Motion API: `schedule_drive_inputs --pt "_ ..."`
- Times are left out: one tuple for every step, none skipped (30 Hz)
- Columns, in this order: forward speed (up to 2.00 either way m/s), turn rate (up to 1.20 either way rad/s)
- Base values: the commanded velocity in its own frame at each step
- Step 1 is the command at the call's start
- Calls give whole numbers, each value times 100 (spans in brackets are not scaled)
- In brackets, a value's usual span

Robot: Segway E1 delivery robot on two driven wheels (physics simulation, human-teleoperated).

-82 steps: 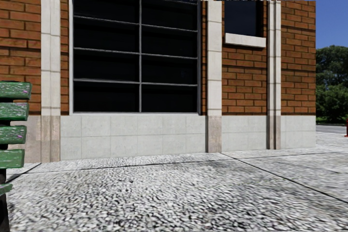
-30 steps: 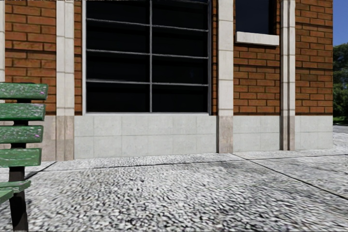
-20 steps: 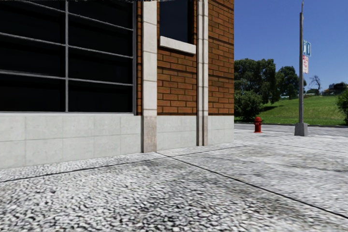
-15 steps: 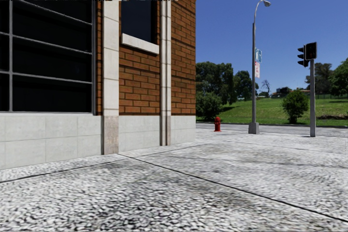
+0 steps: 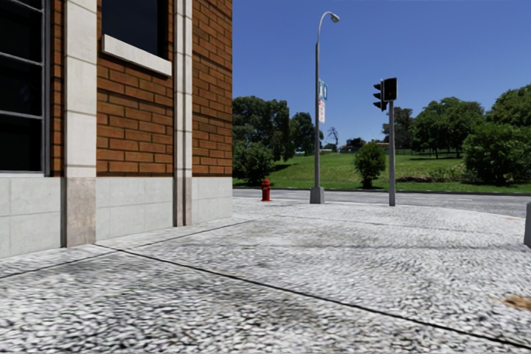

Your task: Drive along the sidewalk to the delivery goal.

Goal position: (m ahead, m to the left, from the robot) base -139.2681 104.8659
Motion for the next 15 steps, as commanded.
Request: schedule_drive_inputs --pt "200 0" --pt "200 0" --pt "200 0" --pt "200 0" --pt "200 0" --pt "200 0" --pt "200 0" --pt "200 0" --pt "200 0" --pt "200 0" --pt "200 0" --pt "200 -32" --pt "200 -77" --pt "200 -120" --pt "200 -120"
